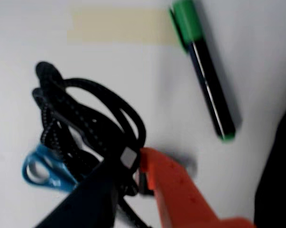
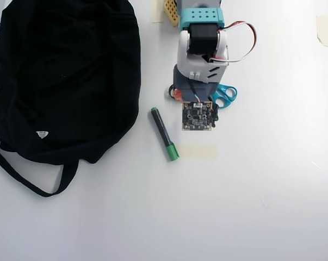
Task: Put the cable into the black bag
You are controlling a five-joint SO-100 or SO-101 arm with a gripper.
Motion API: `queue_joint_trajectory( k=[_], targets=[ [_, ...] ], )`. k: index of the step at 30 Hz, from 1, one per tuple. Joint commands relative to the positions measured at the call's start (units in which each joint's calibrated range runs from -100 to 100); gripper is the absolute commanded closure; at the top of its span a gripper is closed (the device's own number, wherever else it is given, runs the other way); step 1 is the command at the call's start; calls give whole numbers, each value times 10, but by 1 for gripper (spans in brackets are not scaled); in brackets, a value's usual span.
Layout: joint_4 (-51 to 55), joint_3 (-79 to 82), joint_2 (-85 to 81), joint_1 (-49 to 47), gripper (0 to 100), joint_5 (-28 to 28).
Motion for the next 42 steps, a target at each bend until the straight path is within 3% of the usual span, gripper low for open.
queue_joint_trajectory(
  k=[1, 7, 16, 30, 35, 42],
  targets=[
    [14, 72, -113, 16, 98, -1],
    [11, 220, -237, 66, 98, -3],
    [-3, 220, -234, 213, 98, -1],
    [-193, 228, -230, 492, 98, 16],
    [-286, 231, -103, 549, 98, 12],
    [-292, 230, -30, 590, 97, -16]
  ],
)
